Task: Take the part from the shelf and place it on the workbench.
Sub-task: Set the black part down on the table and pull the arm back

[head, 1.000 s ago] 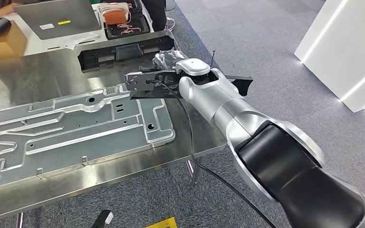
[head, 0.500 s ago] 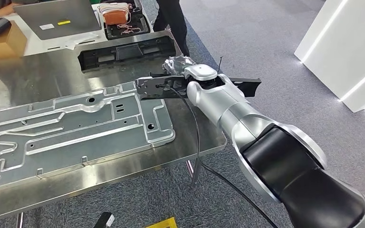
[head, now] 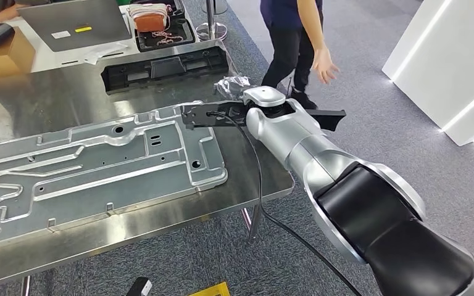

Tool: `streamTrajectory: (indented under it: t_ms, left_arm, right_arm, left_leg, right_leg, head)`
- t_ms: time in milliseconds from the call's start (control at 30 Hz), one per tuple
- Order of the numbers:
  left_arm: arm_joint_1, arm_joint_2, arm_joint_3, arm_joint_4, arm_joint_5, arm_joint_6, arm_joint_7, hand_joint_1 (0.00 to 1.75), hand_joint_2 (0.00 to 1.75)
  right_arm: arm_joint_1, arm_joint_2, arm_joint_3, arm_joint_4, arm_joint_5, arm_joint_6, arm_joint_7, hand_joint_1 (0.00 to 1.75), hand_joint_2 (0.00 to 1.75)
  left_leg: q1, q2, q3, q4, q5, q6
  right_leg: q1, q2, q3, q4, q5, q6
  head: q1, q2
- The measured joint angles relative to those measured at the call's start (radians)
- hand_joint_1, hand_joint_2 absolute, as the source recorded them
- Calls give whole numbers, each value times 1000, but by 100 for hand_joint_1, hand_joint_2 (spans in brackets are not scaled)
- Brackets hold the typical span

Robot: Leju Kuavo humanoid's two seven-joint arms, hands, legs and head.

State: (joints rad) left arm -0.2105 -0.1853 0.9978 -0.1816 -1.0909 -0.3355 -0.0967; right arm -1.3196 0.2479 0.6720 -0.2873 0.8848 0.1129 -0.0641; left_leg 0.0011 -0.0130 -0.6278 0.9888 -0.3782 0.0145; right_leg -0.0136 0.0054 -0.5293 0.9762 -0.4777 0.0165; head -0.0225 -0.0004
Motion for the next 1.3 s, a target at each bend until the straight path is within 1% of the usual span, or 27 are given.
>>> streamTrajectory:
  t_ms: [267,400,700,1033,1300]
  left_arm:
    - [-1,-9,1,0,6,8,0,0,175]
    - [-1,-10,1,0,10,10,-1,0,0]
    - [0,-18,3,0,32,14,1,0,0]
    - [0,-22,10,0,37,13,8,0,0]
    - [-5,-22,12,0,31,9,27,0,0]
  right_arm:
    - [5,-1,-9,0,2,0,-2,0,0]
    - [5,-2,-12,0,2,0,-2,0,0]
    - [11,-2,-16,0,10,0,-15,0,0]
    - [58,-19,-46,0,-4,-17,-55,0,0]
    - [90,-44,-103,-2,-59,-40,-120,0,0]
  left_leg:
    - [0,0,0,0,0,0]
    - [0,0,0,0,0,0]
    - [0,0,0,0,0,0]
    - [0,0,0,0,0,0]
    - [0,0,0,0,0,0]
  right_leg:
    - [0,0,0,0,0,0]
    - [0,0,0,0,0,0]
    - [0,0,0,0,0,0]
    - [0,0,0,0,0,0]
    - [0,0,0,0,0,0]
  head:
    - [0,0]
    - [0,0]
    - [0,0]
    - [0,0]
    - [0,0]
